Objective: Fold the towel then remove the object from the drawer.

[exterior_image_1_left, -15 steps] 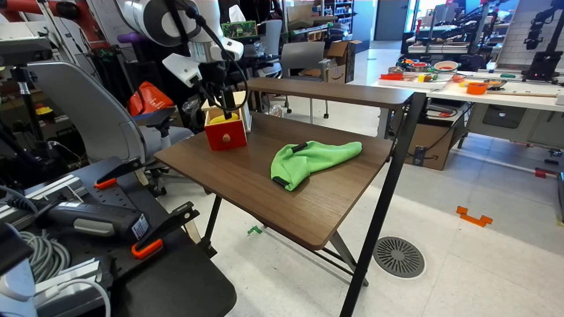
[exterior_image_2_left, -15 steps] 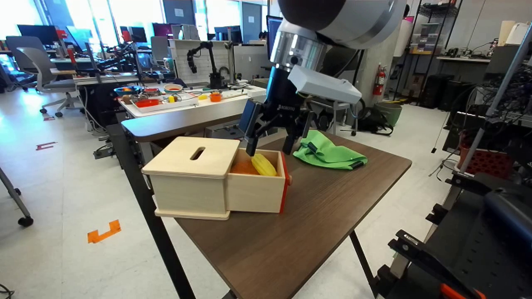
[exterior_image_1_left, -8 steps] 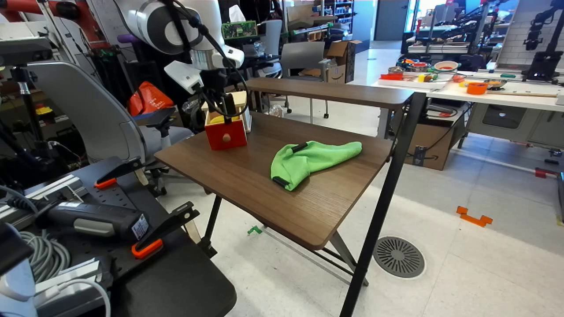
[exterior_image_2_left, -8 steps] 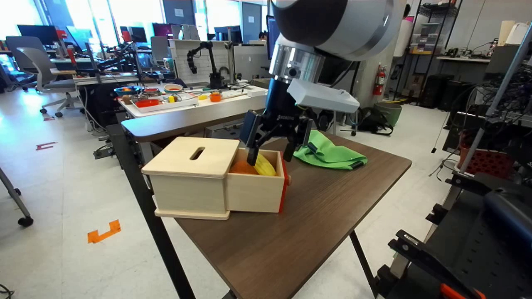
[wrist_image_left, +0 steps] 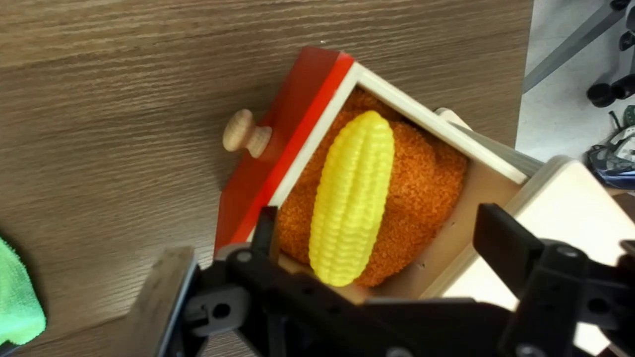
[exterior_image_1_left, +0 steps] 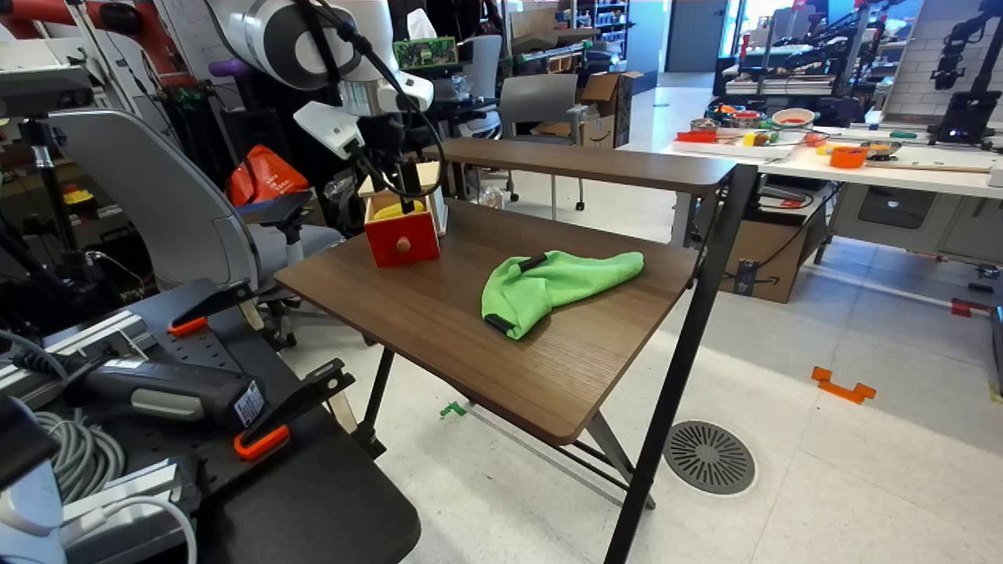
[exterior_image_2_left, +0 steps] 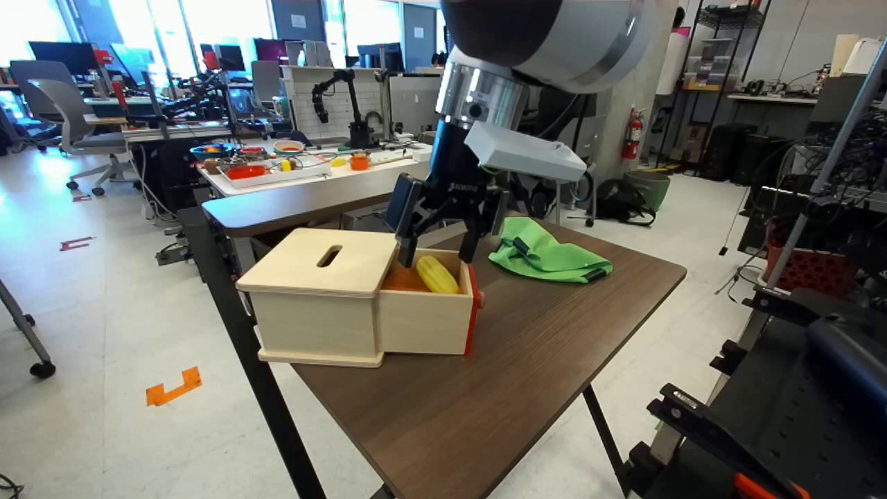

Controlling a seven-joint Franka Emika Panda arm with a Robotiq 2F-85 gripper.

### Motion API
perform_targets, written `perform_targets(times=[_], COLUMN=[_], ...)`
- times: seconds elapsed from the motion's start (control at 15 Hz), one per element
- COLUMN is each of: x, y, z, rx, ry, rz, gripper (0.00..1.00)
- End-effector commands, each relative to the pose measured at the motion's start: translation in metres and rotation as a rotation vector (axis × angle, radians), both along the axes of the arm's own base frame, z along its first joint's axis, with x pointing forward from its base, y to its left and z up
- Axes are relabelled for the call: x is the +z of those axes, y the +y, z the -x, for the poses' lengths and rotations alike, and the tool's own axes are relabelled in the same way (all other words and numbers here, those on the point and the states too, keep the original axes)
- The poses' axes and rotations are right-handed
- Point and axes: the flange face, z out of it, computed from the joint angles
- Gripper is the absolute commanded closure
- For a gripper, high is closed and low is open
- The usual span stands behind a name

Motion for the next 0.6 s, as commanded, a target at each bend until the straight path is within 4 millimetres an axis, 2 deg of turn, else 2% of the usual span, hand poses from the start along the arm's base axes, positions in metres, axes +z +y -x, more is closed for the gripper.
perform_targets(times=[0.0, 0.07, 0.13, 0.53], x=[-0.005, -0.006, -0.008, -0.024], y=[0.007, 0.008, 0.009, 0.002], z=[-0.007, -0.008, -0.008, -0.011], rx=[0.025, 0.032, 0.039, 0.079], ry=[-0.026, -0.027, -0.031, -0.030], rz=[0.025, 0.029, 0.033, 0.081], gripper=[0.00, 0.09, 0.26, 0.73])
